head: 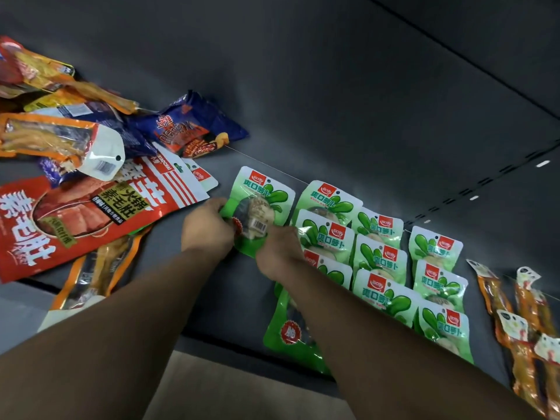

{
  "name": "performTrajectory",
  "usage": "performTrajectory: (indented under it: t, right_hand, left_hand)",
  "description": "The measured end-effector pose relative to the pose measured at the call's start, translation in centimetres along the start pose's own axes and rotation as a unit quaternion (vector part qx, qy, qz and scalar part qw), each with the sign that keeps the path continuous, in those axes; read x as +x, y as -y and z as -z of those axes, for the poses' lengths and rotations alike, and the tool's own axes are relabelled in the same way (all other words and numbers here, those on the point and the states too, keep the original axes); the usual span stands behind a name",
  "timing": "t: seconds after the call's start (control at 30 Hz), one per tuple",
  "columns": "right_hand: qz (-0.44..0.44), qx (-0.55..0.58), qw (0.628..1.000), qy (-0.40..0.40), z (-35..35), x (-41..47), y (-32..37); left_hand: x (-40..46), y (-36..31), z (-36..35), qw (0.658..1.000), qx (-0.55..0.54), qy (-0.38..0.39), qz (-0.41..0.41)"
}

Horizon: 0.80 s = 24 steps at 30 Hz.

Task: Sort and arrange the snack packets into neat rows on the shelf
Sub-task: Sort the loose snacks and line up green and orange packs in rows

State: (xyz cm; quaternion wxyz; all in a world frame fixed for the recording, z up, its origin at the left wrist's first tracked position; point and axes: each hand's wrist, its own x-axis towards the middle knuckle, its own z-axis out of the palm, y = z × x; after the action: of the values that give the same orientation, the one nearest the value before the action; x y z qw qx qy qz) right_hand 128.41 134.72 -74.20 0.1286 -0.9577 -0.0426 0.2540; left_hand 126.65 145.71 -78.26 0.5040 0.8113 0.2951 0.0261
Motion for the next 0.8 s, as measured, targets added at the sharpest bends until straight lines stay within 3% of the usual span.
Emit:
performTrajectory:
  t: [0.13,0.3,0.47,0.8]
  right_hand:
    - [0.017,-0.061,0.998,-0.01,0.8,0.8,0.5]
    - [0.006,-0.076,0.997,-0.021,0.6,1.8,1.0]
    - [-0.003,-0.059,0.998,-0.038,0.2,2.7,1.0]
    - [-0.038,-0.017,0.998,-0.047,-0.1,3.4,0.9]
  left_hand:
    - [0.6,-0.1,-0.6,0.998,0.05,0.007,-0.036]
    - [1.3,0.1,-1.1,0.983,0.147,0.05,-0.093]
    - [1.3,-0.1,-1.4,0.954,0.273,0.038,-0.114]
    - [0.7,0.0,-2.3,0.936,0.329,0.047,-0.119]
